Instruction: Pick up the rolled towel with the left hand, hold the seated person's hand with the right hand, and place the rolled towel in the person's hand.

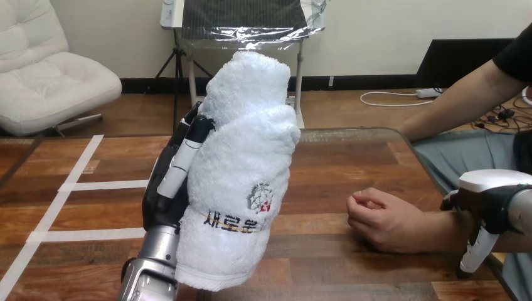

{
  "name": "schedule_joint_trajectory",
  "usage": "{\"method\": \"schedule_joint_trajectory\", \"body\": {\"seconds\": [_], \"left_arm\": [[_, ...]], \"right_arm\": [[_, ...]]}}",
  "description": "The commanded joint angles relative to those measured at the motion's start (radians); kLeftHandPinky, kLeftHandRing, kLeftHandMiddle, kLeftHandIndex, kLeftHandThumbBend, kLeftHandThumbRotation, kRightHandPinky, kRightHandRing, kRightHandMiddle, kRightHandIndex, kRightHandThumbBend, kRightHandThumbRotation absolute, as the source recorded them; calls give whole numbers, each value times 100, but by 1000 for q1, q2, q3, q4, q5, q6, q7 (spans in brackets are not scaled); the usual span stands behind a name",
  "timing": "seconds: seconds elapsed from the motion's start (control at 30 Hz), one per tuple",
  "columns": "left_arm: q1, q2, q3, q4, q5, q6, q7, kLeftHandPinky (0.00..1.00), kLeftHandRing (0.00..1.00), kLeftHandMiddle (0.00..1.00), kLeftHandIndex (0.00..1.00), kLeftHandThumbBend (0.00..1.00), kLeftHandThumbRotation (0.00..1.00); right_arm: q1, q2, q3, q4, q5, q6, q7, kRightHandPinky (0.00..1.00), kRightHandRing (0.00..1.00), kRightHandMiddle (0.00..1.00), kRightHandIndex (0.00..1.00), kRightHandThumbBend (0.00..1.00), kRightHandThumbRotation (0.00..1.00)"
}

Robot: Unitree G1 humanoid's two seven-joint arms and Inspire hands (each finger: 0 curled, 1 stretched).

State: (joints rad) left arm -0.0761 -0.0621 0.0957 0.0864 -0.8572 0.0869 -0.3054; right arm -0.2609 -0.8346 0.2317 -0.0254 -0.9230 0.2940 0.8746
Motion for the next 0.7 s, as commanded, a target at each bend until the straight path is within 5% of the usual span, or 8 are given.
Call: {"method": "schedule_joint_trajectory", "body": {"seconds": [0.0, 0.67], "left_arm": [[-40, -77, 10, -56, -22, -9, -18, 23, 33, 41, 51, 70, 0], [-34, -78, 9, -58, -23, -9, -21, 23, 33, 42, 51, 69, 0]], "right_arm": [[-77, -11, 23, 35, -30, -5, -12, 94, 99, 98, 92, 72, 19], [-111, 11, 72, 135, -28, -15, -22, 93, 98, 97, 91, 66, 19]]}}
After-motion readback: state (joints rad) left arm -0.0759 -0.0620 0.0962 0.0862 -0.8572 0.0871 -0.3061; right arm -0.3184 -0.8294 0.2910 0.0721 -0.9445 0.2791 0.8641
